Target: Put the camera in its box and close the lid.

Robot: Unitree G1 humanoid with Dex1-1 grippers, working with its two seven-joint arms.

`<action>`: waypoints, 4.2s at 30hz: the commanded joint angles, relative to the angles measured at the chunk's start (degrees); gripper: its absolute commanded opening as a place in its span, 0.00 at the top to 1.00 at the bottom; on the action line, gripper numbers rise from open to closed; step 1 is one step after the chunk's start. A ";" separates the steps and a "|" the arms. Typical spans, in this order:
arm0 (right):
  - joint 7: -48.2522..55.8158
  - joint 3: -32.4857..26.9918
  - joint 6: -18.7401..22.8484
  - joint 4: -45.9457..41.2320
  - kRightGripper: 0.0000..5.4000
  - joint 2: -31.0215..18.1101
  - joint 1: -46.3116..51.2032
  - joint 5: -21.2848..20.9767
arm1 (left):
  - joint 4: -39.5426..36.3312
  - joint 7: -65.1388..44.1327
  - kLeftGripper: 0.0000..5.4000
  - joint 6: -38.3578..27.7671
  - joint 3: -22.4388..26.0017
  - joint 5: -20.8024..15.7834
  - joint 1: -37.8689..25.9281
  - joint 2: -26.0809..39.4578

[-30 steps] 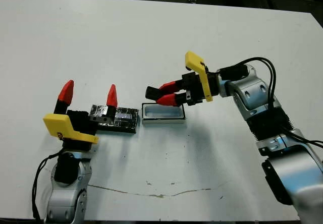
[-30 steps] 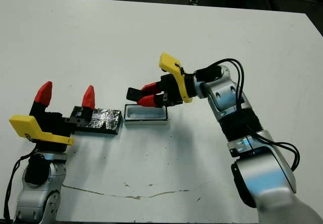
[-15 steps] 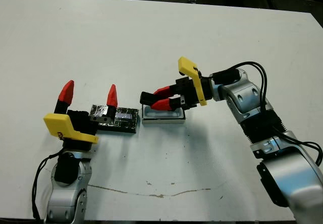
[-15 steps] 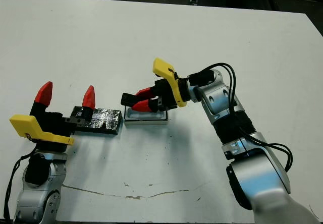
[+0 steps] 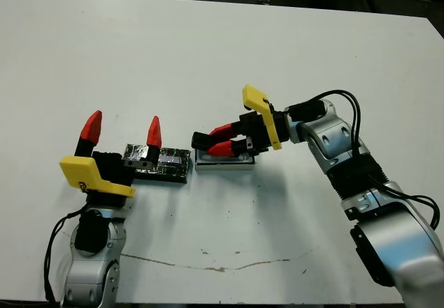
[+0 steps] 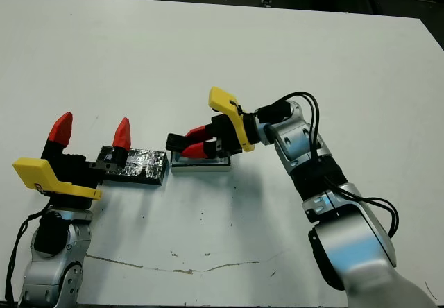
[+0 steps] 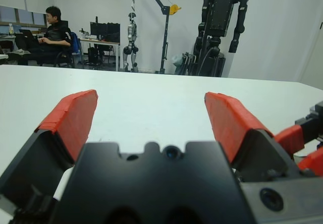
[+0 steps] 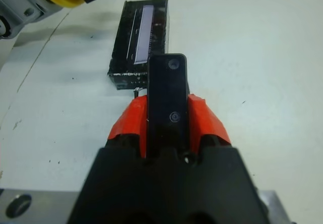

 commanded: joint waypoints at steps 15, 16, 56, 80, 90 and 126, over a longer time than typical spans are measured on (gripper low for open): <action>0.25 0.81 -1.04 -0.44 0.69 -2.69 2.09 -2.52 | 0.52 0.59 0.00 -0.40 -0.07 1.08 0.76 -0.15; 0.26 0.71 -1.45 -0.45 0.69 -2.81 2.21 -2.50 | 0.62 0.50 0.00 -0.50 -0.07 0.94 0.74 -0.16; 3.48 3.66 -7.51 4.76 0.45 -5.81 0.08 -4.28 | 0.18 1.12 0.00 -0.33 -0.53 1.58 1.22 -0.67; 9.31 -5.33 -0.25 -3.68 0.00 -10.22 1.03 3.92 | -0.27 0.91 0.00 0.55 -0.76 0.63 1.43 -0.59; -1.21 -18.05 8.61 -22.11 0.00 -16.36 11.73 12.43 | 0.23 0.98 0.00 -0.08 -0.65 0.98 0.85 -0.56; -50.90 -32.06 -16.92 -42.05 0.81 5.88 56.36 12.45 | 1.93 -34.20 0.00 17.26 5.35 -8.89 -13.63 34.71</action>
